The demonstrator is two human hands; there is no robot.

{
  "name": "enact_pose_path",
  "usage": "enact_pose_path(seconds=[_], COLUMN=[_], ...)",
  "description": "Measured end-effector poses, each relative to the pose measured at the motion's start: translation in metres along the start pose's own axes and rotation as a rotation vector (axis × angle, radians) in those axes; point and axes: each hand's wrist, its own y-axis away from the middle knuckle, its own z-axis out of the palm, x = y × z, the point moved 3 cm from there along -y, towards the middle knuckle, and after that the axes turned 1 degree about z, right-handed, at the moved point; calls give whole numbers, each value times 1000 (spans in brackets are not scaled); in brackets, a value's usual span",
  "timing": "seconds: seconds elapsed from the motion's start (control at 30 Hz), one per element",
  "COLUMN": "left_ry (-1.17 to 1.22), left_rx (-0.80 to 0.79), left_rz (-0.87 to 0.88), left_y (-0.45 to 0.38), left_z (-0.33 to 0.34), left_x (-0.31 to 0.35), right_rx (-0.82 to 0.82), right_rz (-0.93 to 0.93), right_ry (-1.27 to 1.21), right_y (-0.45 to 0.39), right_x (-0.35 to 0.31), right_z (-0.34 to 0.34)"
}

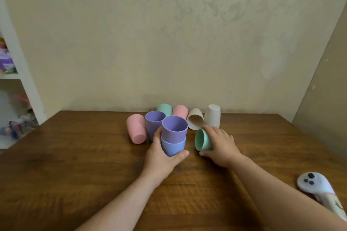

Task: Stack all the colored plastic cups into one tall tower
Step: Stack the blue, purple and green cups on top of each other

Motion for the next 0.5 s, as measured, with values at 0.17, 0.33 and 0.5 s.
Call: enact_pose_path(seconds=[0.17, 0.33, 0.5], left_ry=[44, 115, 97], left_rx=[-15, 12, -26], left_rz=[58, 38, -7], left_y=[-3, -16, -29], left_z=[-3, -7, 1], left_x=[7, 27, 30], right_rx=[260, 278, 232], right_rz=[165, 233, 245], right_ry=[-612, -923, -906], right_y=[5, 11, 11], right_x=[-3, -9, -15], right_z=[7, 13, 10])
